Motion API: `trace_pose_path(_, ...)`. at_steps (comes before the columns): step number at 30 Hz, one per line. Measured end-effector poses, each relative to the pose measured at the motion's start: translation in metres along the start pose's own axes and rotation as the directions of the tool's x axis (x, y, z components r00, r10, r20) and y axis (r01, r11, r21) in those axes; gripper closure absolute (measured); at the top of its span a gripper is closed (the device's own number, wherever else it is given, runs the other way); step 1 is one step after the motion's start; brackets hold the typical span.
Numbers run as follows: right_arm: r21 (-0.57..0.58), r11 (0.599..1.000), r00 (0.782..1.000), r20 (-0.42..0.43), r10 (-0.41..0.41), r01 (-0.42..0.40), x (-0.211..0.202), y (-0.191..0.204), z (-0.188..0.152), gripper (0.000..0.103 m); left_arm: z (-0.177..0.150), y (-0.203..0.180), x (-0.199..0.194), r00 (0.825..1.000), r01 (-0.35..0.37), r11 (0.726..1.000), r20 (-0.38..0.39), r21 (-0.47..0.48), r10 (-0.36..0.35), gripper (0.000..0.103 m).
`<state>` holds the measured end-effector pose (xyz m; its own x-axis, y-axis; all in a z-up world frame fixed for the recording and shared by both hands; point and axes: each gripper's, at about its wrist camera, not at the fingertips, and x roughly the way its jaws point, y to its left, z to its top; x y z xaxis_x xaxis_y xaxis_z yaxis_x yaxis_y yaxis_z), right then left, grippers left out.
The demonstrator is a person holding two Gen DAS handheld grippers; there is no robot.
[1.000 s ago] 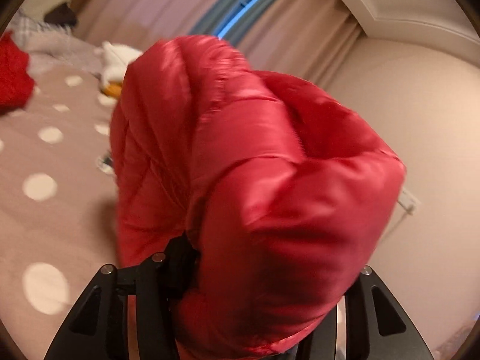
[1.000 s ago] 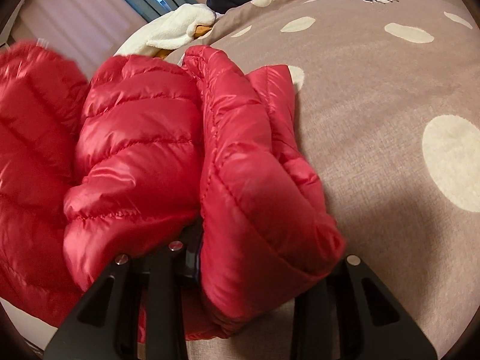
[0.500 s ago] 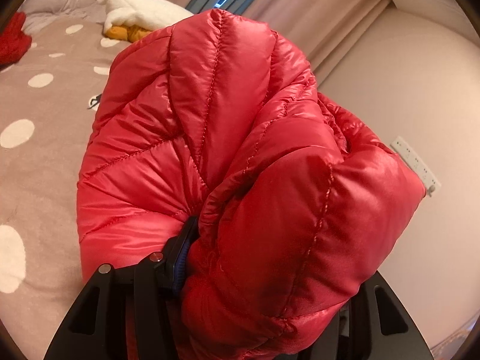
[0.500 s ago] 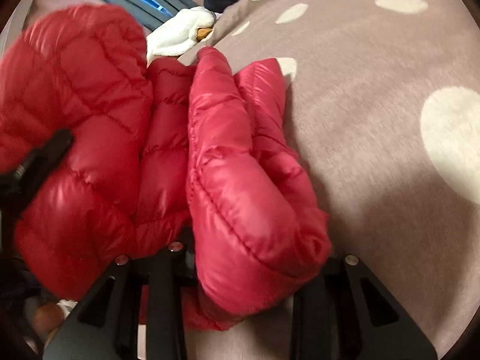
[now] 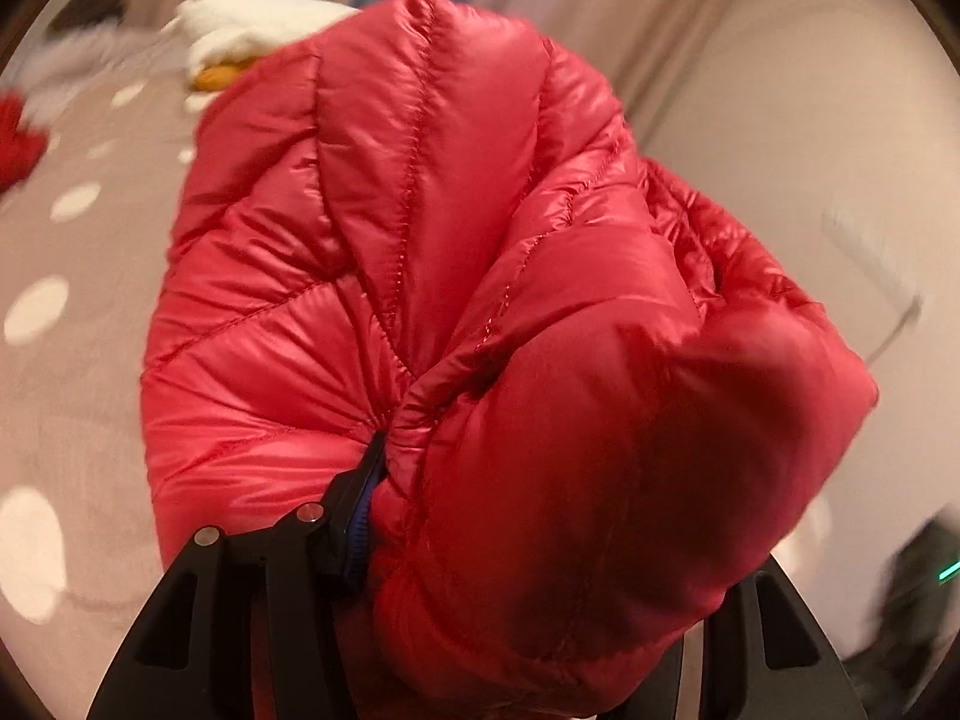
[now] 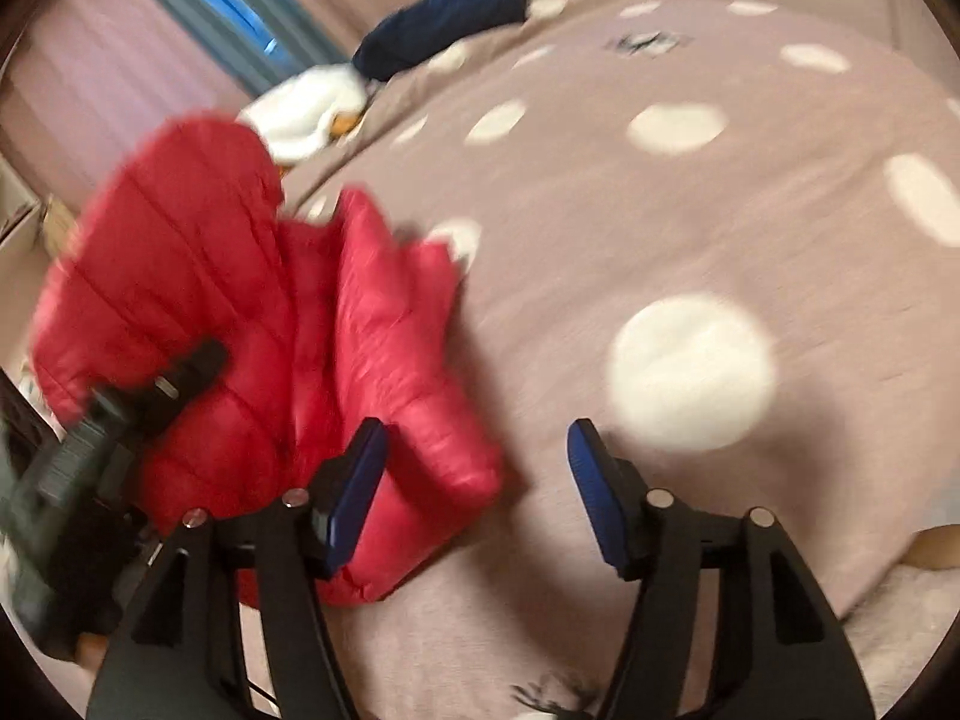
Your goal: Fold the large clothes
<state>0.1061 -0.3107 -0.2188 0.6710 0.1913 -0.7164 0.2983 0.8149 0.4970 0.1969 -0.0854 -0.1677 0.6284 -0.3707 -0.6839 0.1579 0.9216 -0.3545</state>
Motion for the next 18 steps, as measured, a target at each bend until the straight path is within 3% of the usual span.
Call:
trace_pose_path(3, 0.029, 1.000, 0.998, 0.056, -0.002, 0.000, -0.023, -0.012, 0.007, 0.039, -0.003, -0.016, 0.014, 0.997, -0.074, 0.995, -0.012, 0.064, 0.075, 0.048)
trace_pose_path(9, 0.050, 0.998, 0.995, 0.092, -0.041, 0.036, -0.037, -0.021, 0.013, 0.036, -0.006, -0.034, 0.018, 0.992, -0.128, 0.983, 0.014, 0.134, 0.127, 0.047)
trace_pose_path(15, 0.047, 0.998, 0.995, 0.093, -0.036, 0.032, -0.044, -0.022, 0.016, 0.036, -0.001, -0.044, -0.006, 0.989, -0.144, 0.987, 0.030, 0.069, 0.142, 0.041)
trace_pose_path(17, 0.042, 0.999, 0.995, 0.099, -0.026, 0.022, -0.047, -0.020, 0.019, 0.034, 0.002, -0.049, -0.015, 0.988, -0.152, 0.987, 0.040, 0.057, 0.150, 0.035)
trace_pose_path(18, 0.042, 0.999, 0.995, 0.102, -0.020, 0.016, -0.049, -0.019, 0.019, 0.033, 0.003, -0.051, -0.021, 0.988, -0.150, 0.987, 0.046, 0.054, 0.147, 0.028)
